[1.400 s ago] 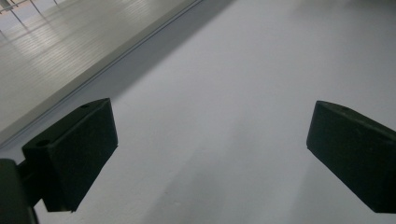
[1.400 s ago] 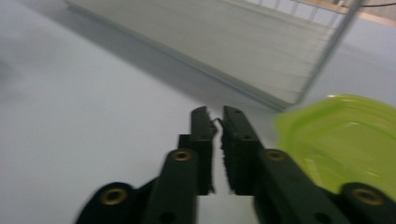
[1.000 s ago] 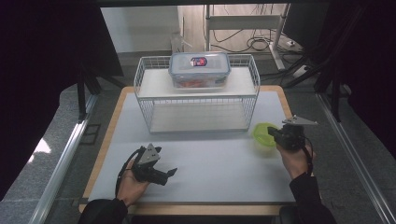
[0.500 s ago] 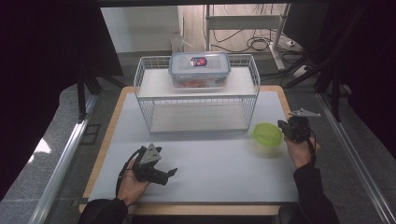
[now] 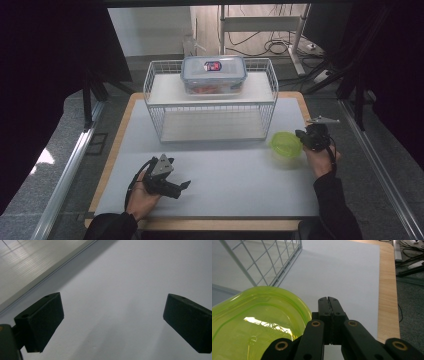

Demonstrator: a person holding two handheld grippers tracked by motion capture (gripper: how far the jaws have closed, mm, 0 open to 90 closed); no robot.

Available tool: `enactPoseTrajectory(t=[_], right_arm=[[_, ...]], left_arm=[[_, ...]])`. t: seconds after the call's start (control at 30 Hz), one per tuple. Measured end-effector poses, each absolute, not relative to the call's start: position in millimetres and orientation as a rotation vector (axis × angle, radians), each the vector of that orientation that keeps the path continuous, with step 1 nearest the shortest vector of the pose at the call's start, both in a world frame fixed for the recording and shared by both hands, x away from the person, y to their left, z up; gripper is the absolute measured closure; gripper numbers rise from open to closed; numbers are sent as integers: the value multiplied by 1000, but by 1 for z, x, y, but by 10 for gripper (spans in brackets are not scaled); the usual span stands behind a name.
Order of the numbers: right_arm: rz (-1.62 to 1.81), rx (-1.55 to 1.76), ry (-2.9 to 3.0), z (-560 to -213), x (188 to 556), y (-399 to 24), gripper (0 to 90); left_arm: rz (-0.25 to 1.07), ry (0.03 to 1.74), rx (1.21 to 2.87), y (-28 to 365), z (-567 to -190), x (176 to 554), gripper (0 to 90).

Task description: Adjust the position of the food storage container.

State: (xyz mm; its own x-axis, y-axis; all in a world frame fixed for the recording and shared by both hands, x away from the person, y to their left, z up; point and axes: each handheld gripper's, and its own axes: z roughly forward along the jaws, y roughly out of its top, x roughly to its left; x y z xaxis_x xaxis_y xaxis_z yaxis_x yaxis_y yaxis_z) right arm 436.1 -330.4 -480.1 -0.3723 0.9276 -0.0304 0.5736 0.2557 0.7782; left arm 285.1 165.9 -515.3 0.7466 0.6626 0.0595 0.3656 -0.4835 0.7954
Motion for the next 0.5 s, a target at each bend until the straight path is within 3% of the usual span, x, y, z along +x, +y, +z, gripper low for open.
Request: enactPoseTrajectory(t=[0.5], right_arm=[[987,1376,2099,-479,417,-320,900]], left_arm=[[454,767,2137,164,-516,285,32]])
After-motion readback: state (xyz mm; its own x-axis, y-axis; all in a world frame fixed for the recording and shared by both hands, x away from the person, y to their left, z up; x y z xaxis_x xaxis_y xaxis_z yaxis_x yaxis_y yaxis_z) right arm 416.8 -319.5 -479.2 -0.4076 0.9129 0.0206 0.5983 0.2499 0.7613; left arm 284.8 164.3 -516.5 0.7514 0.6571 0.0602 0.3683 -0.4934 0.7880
